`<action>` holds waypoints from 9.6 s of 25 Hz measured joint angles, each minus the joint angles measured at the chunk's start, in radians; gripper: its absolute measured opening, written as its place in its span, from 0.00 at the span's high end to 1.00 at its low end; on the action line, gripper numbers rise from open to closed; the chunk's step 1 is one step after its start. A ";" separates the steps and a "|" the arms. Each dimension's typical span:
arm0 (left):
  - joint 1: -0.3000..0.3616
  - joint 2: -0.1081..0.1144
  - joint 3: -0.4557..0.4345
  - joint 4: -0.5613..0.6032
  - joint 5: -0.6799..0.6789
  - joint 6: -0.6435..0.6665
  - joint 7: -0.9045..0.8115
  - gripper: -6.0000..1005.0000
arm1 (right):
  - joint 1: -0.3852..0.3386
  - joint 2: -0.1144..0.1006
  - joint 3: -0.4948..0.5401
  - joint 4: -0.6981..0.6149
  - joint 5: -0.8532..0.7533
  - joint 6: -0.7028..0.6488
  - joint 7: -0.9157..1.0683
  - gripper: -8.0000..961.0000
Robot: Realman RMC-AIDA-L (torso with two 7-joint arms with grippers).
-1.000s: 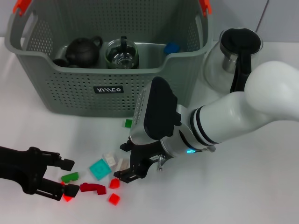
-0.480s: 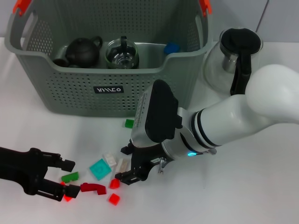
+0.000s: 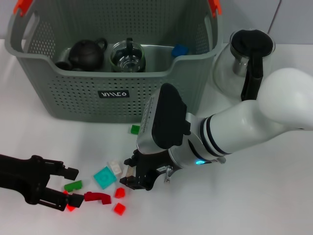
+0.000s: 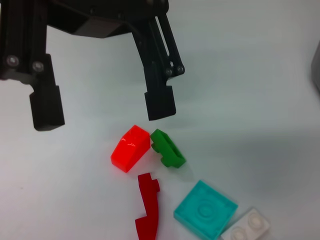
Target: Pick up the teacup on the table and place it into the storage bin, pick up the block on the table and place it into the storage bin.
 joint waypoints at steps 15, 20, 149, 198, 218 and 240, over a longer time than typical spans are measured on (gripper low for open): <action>0.000 0.000 -0.001 0.000 0.000 0.000 0.001 0.15 | 0.003 0.000 -0.003 0.000 0.000 -0.001 0.000 0.55; 0.000 0.000 -0.002 0.000 0.000 0.000 0.001 0.15 | 0.003 0.000 -0.003 0.000 0.000 -0.001 0.000 0.55; 0.034 -0.216 0.240 -0.697 0.295 0.119 -0.674 0.15 | -0.076 -0.054 1.000 -0.304 -0.074 -0.724 -0.071 0.18; 0.081 -0.219 0.542 -0.639 0.416 -0.117 -0.676 0.15 | -0.041 -0.035 1.000 -0.195 -0.067 -0.587 -0.131 0.19; 0.078 -0.219 0.585 -0.657 0.421 -0.132 -0.735 0.15 | -0.045 -0.035 1.014 -0.185 -0.066 -0.580 -0.156 0.19; 0.087 -0.222 0.673 -0.694 0.439 -0.126 -0.796 0.15 | -0.042 -0.035 1.021 -0.183 -0.066 -0.580 -0.161 0.19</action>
